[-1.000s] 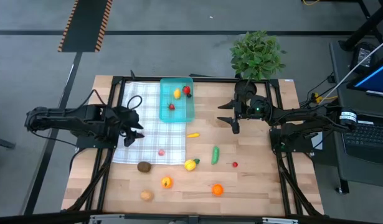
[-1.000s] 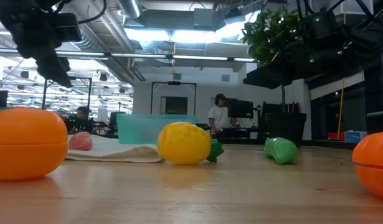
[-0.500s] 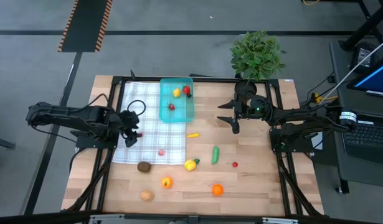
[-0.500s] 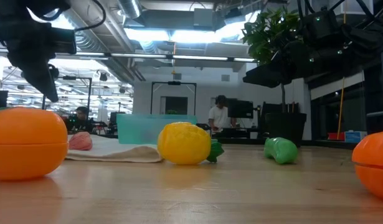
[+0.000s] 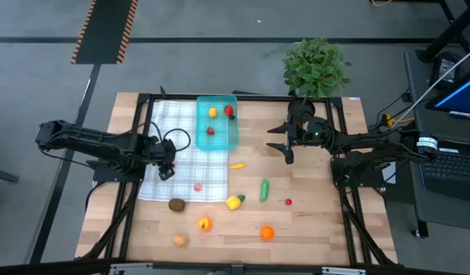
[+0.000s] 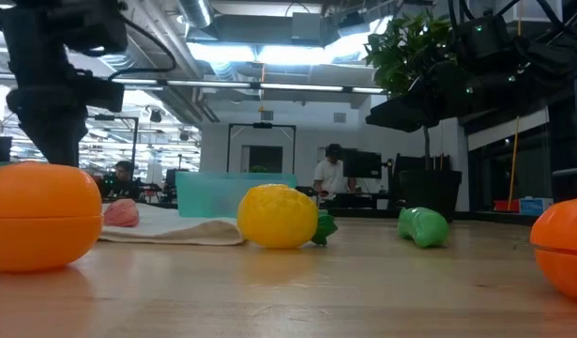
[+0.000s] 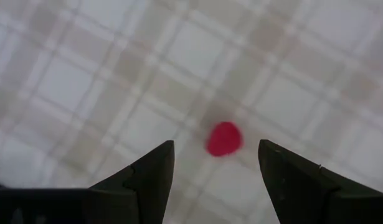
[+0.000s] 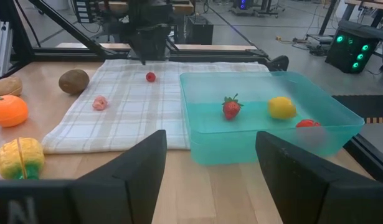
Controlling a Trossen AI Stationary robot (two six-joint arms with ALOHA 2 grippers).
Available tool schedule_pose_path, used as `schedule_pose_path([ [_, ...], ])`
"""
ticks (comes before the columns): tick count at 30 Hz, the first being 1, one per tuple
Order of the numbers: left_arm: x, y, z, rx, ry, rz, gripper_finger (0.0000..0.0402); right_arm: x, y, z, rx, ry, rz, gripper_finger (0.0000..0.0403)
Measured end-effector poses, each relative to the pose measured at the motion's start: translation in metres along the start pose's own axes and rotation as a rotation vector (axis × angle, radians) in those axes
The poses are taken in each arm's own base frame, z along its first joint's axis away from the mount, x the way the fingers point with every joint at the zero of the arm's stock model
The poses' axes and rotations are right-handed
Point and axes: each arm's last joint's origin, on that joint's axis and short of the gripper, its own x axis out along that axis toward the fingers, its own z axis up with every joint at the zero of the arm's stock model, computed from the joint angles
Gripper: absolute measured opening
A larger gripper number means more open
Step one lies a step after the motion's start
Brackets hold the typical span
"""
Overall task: Pick and placing Produce into tupperware
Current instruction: Put the red raspberry into the blue bin
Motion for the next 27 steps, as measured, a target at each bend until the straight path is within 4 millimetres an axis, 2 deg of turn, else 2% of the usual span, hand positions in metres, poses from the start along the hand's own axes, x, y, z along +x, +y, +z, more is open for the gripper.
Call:
schedule_pose_path([
  [11, 0.013, -0.005, 0.004, -0.001, 0.058, 0.041, 0.0224, 0.000, 0.000, 0.000, 0.000, 0.000, 0.000, 0.0249],
  [27, 0.014, -0.009, 0.008, -0.021, 0.026, 0.010, 0.0224, 0.000, 0.000, 0.000, 0.000, 0.003, 0.001, 0.0249],
])
